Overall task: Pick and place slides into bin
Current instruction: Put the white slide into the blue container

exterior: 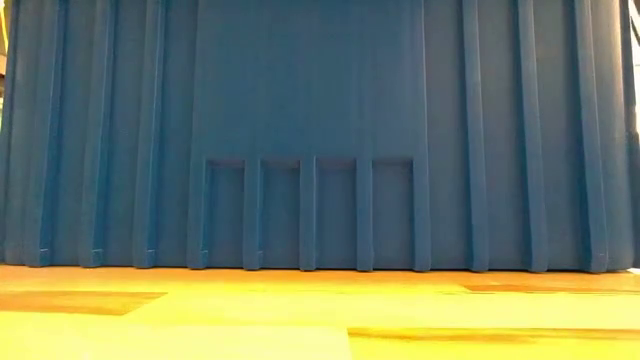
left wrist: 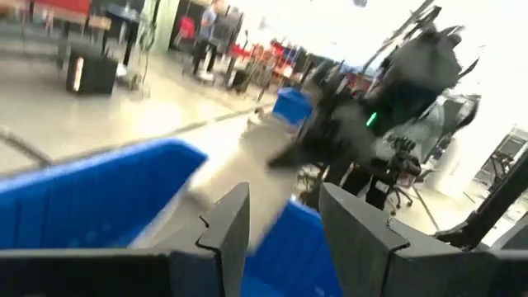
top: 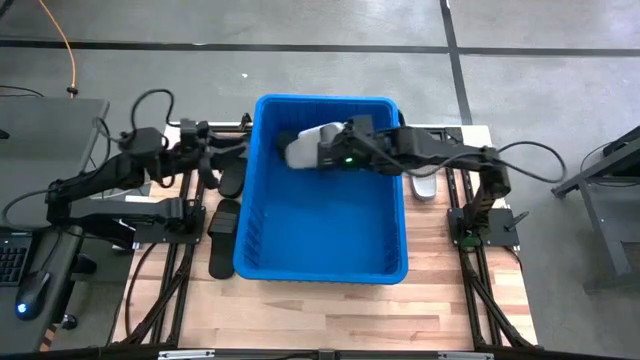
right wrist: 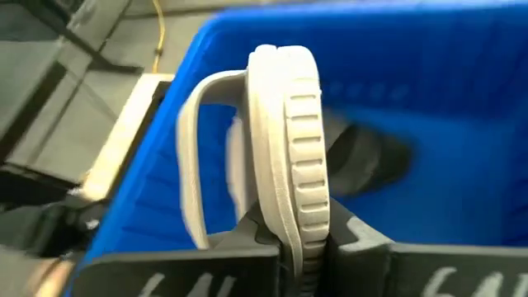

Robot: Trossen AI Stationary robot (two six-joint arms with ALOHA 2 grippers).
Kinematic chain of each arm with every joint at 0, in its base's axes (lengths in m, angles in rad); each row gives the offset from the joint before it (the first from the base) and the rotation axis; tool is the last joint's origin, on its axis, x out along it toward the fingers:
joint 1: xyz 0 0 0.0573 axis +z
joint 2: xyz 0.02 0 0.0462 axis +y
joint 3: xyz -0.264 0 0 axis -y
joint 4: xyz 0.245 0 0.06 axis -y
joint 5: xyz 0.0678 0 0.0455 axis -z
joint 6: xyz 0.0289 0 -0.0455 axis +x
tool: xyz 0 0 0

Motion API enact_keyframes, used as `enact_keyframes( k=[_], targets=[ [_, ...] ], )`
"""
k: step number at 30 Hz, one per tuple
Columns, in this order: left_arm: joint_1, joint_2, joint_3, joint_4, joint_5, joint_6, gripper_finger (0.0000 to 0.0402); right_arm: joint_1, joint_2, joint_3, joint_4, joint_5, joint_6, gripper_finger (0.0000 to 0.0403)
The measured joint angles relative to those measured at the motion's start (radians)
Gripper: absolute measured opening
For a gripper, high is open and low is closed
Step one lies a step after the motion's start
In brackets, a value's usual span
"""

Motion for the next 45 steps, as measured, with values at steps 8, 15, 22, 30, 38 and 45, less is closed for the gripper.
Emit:
enact_keyframes(
  k=[8, 15, 22, 30, 38, 45],
  targets=[
    [0.0, -0.031, 0.0, 0.069, 0.053, 0.036, 0.0138, 0.039, 0.149, -0.001, 0.001, -0.142, 0.233, 0.0003],
    [0.0, -0.044, 0.0, 0.1, 0.092, 0.053, 0.0138, 0.037, 0.235, -0.001, 0.084, -0.081, 0.341, 0.0003],
    [0.0, -0.046, 0.0, 0.101, 0.13, 0.05, 0.0138, 0.017, 0.312, -0.001, 0.135, -0.134, 0.352, 0.0004],
    [0.0, -0.046, 0.0, 0.102, 0.154, 0.051, 0.0138, 0.003, 0.334, 0.0, 0.125, -0.117, 0.349, 0.0005],
    [0.0, -0.049, 0.0, 0.107, 0.161, 0.054, 0.0138, -0.015, 0.337, 0.0, 0.112, -0.118, 0.348, 0.0005],
    [0.0, -0.049, 0.0, 0.134, 0.171, 0.077, 0.0138, -0.004, 0.336, 0.0, 0.153, -0.134, 0.34, 0.0005]
  ],
)
